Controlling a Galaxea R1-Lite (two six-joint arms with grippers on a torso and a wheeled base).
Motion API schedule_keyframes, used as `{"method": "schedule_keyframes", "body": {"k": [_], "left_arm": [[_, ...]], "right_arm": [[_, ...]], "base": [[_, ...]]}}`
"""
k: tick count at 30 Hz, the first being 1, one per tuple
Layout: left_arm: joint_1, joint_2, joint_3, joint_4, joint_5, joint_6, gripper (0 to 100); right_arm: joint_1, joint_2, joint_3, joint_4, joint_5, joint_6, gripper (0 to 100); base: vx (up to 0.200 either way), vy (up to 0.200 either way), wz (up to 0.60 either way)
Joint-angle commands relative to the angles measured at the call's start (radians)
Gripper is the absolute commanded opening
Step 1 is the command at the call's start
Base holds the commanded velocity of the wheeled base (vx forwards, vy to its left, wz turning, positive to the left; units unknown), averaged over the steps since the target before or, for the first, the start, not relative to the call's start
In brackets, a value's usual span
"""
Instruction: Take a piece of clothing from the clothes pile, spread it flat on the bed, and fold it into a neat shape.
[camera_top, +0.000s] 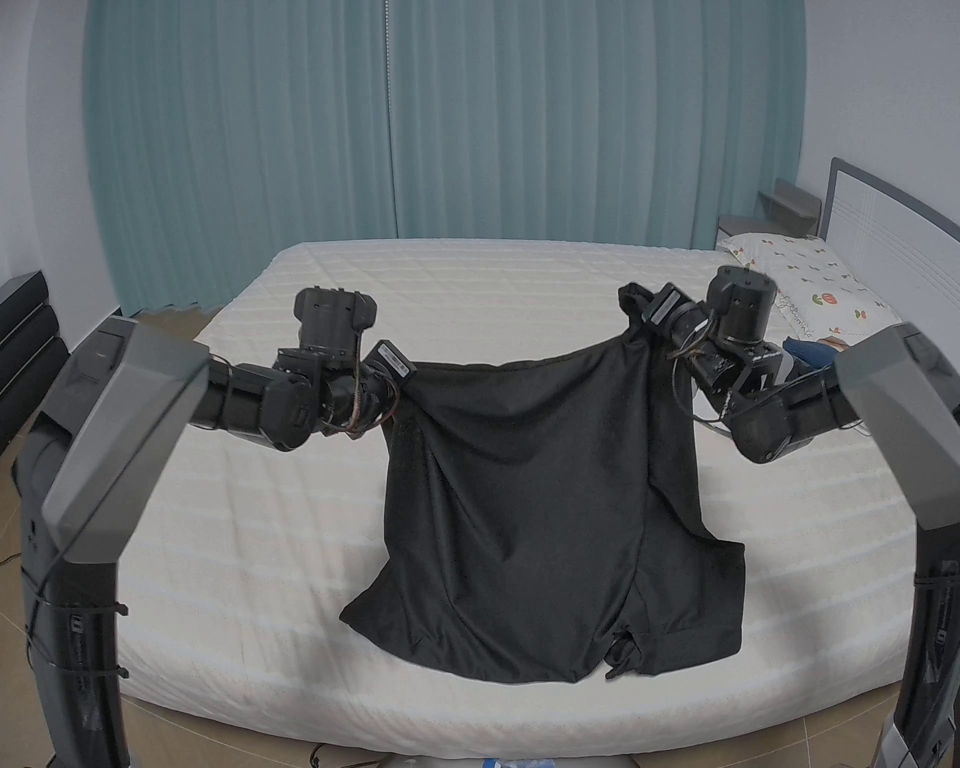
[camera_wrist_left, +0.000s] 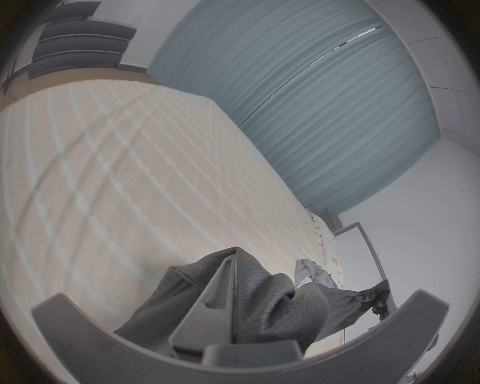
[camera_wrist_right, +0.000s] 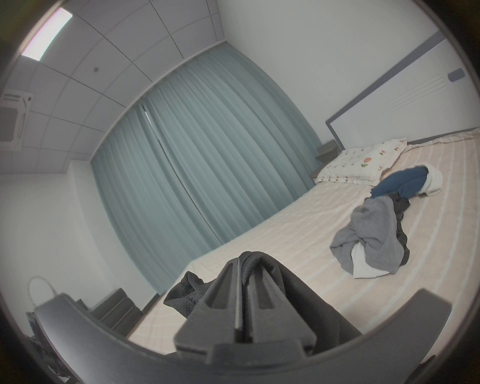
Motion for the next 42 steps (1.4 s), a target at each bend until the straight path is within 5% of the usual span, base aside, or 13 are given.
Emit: {"method": "schedule_keyframes", "body": {"k": [1,6,7,8,9,15,22,29,35,40,42], "left_arm": [[-0.006,0.219,-0.109,0.000,0.006,-0.039,0],[-0.003,0.280,-0.147,0.002,0.006,-0.041,0],[-0.003,0.294,-0.159,0.004,0.008,-0.044,0],[-0.003,0.308,-0.168,0.005,0.012,-0.048,0],[-0.003,0.319,-0.173,0.005,0.020,-0.054,100],[0.003,0.360,-0.202,0.004,0.084,-0.051,100],[0.050,0.467,-0.386,0.002,0.293,-0.047,100],[0.061,0.483,-0.386,0.039,0.273,-0.018,100],[0.078,0.434,-0.346,0.212,0.207,0.021,100],[0.084,0.248,-0.127,0.198,0.003,0.019,100],[0.095,0.208,-0.090,0.186,-0.022,0.021,100]], "right_arm": [[-0.026,0.254,-0.110,-0.016,-0.053,-0.001,0],[-0.039,0.318,-0.114,-0.016,-0.053,-0.005,0],[-0.040,0.327,-0.114,-0.016,-0.053,-0.006,100],[-0.043,0.338,-0.114,-0.014,-0.053,-0.009,100],[-0.046,0.349,-0.116,-0.008,-0.053,-0.012,100],[-0.074,0.386,-0.113,-0.002,-0.053,-0.012,100],[-0.143,0.353,-0.128,-0.008,-0.070,-0.011,100],[-0.187,0.352,-0.142,-0.007,-0.076,-0.001,100],[-0.183,0.306,-0.012,-0.002,-0.017,-0.008,100],[-0.169,0.224,0.110,0.012,0.072,-0.011,100],[-0.157,0.186,0.169,0.033,0.105,-0.011,100]], "base": [[0.000,0.000,0.00],[0.000,0.000,0.00],[0.000,0.000,0.00],[0.000,0.000,0.00],[0.000,0.000,0.00],[0.000,0.000,0.00],[0.000,0.000,0.00],[0.000,0.000,0.00],[0.000,0.000,0.00],[0.000,0.000,0.00],[0.000,0.000,0.00]]}}
